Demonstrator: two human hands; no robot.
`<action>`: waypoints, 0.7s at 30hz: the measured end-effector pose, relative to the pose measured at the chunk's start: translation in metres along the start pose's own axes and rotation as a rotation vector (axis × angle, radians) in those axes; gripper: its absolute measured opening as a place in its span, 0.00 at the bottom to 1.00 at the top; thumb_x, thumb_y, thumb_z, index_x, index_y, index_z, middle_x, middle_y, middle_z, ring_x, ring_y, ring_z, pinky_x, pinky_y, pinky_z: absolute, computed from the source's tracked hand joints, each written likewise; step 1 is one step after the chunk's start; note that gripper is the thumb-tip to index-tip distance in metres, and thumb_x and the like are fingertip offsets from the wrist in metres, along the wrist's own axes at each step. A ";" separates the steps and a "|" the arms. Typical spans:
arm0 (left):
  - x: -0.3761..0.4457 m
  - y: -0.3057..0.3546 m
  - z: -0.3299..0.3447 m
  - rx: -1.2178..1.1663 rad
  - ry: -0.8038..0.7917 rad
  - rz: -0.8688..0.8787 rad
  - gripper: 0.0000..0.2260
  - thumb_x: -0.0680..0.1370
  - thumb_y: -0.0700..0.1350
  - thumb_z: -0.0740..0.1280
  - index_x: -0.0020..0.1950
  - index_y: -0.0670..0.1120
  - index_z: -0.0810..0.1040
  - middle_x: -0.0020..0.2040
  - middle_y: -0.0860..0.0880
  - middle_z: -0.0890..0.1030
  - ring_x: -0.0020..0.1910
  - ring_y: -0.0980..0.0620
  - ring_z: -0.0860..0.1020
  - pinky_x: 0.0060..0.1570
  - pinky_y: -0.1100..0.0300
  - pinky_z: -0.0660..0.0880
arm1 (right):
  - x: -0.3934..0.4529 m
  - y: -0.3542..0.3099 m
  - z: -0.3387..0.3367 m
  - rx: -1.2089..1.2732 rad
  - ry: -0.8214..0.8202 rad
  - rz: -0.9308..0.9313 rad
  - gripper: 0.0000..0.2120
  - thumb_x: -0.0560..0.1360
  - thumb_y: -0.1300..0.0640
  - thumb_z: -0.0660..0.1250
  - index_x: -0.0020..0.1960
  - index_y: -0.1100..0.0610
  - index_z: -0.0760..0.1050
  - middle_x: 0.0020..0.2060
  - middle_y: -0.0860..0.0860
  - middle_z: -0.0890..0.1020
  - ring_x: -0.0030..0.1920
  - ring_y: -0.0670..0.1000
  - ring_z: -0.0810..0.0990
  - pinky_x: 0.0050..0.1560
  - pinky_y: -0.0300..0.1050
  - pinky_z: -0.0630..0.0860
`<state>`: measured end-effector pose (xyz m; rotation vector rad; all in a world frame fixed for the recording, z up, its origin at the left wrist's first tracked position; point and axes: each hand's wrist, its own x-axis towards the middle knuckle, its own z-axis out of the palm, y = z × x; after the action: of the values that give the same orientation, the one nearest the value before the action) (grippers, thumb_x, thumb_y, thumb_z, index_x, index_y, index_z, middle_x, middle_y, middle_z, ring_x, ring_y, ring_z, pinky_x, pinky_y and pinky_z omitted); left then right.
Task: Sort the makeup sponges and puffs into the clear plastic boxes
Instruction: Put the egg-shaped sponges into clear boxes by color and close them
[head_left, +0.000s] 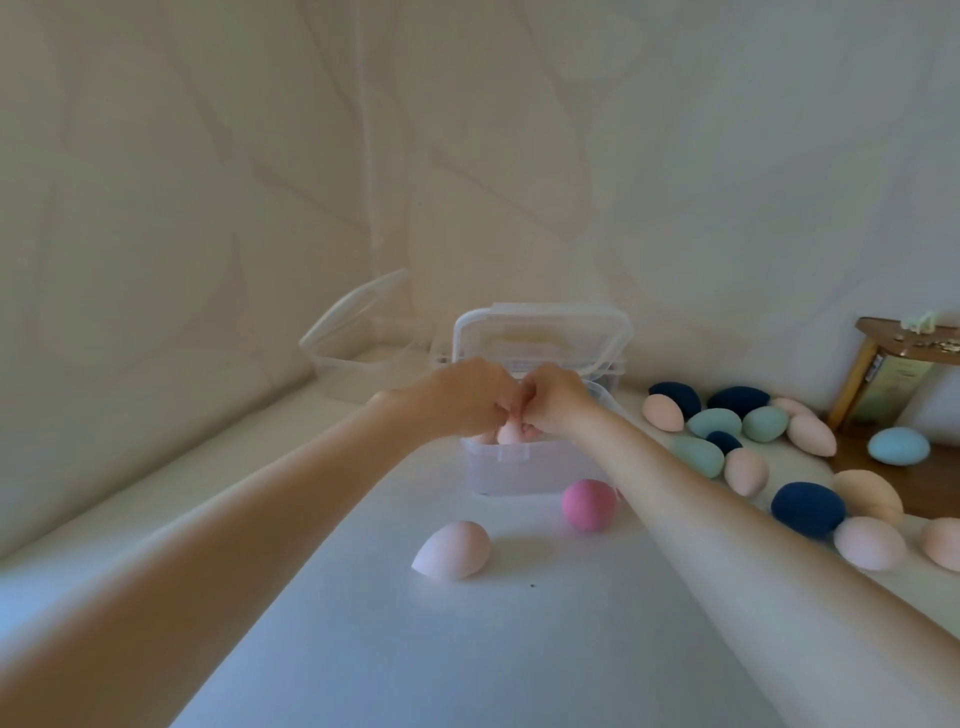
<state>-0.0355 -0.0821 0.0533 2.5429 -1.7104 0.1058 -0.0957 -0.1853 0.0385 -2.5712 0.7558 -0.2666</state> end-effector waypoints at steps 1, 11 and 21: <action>0.001 0.000 0.004 -0.078 -0.056 0.014 0.17 0.77 0.36 0.58 0.58 0.49 0.81 0.58 0.48 0.80 0.58 0.47 0.77 0.60 0.59 0.72 | -0.003 0.000 -0.006 0.049 -0.034 0.007 0.12 0.73 0.66 0.61 0.32 0.59 0.75 0.32 0.55 0.79 0.43 0.52 0.77 0.39 0.38 0.74; 0.000 -0.003 0.018 -0.362 -0.102 -0.048 0.09 0.78 0.37 0.59 0.48 0.40 0.79 0.43 0.47 0.75 0.45 0.50 0.72 0.40 0.66 0.68 | -0.068 -0.019 -0.045 0.074 -0.496 -0.330 0.10 0.74 0.69 0.60 0.44 0.59 0.78 0.39 0.55 0.82 0.35 0.48 0.81 0.38 0.37 0.79; -0.001 -0.002 0.016 -0.325 -0.114 -0.089 0.13 0.79 0.35 0.58 0.61 0.38 0.76 0.63 0.42 0.75 0.63 0.44 0.72 0.62 0.58 0.67 | -0.085 -0.022 -0.020 -0.204 -0.494 -0.427 0.18 0.70 0.59 0.72 0.59 0.57 0.75 0.45 0.48 0.77 0.43 0.46 0.72 0.36 0.33 0.65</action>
<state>-0.0338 -0.0824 0.0372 2.4148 -1.5005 -0.3032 -0.1625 -0.1289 0.0616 -2.7954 0.0535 0.3298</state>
